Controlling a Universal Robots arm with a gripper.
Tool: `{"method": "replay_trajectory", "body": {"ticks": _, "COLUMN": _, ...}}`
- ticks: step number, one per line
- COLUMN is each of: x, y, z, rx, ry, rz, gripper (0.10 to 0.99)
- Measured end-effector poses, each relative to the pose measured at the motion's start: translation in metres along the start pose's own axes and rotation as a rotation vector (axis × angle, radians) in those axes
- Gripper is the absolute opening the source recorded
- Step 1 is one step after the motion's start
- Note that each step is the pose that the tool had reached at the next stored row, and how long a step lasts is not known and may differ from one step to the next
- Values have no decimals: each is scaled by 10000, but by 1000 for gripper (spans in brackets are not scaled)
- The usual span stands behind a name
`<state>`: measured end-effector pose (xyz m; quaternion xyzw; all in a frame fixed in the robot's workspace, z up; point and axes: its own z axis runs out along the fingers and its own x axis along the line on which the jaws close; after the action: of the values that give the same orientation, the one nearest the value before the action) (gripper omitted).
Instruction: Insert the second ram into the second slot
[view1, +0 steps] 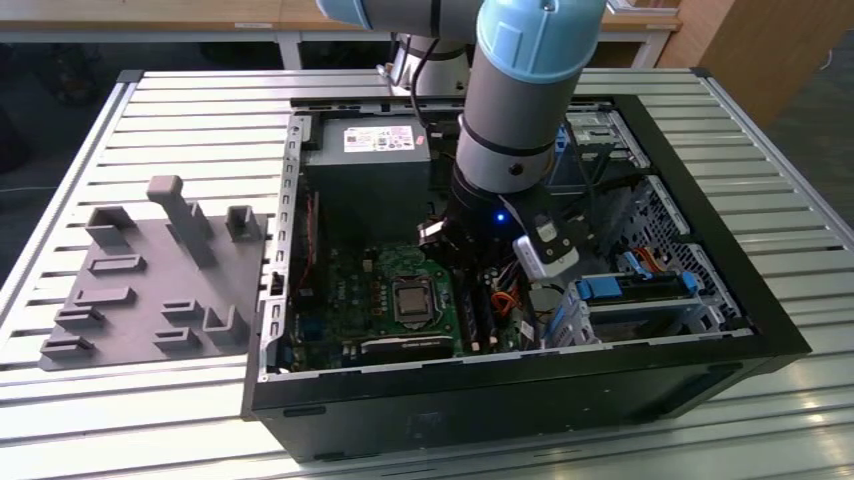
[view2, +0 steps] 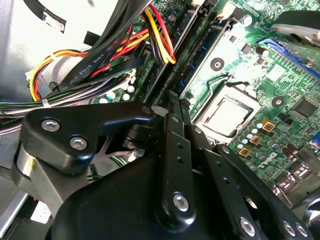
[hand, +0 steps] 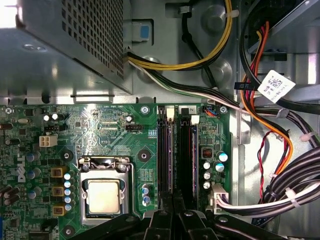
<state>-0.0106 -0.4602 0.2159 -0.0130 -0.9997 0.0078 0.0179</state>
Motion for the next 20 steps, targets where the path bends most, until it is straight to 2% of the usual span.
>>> {"method": "replay_trajectory", "body": {"ticks": 3, "x": 0, "y": 0, "z": 1, "rx": -1, "ry": 1, "rz": 1, "gripper": 129}}
{"method": "replay_trajectory", "body": {"ticks": 4, "x": 0, "y": 0, "z": 1, "rx": -2, "ry": -1, "rz": 0, "gripper": 192}}
{"method": "replay_trajectory", "body": {"ticks": 11, "x": 1, "y": 0, "z": -18, "rx": -4, "ry": -1, "rz": 0, "gripper": 192}}
{"method": "replay_trajectory", "body": {"ticks": 14, "x": 1, "y": 0, "z": -24, "rx": 1, "ry": 0, "rz": 0, "gripper": 208}}
{"method": "replay_trajectory", "body": {"ticks": 15, "x": 1, "y": -1, "z": -28, "rx": 3, "ry": 1, "rz": 1, "gripper": 271}}
{"method": "replay_trajectory", "body": {"ticks": 20, "x": 3, "y": -1, "z": -76, "rx": 0, "ry": 0, "rz": 1, "gripper": 271}}
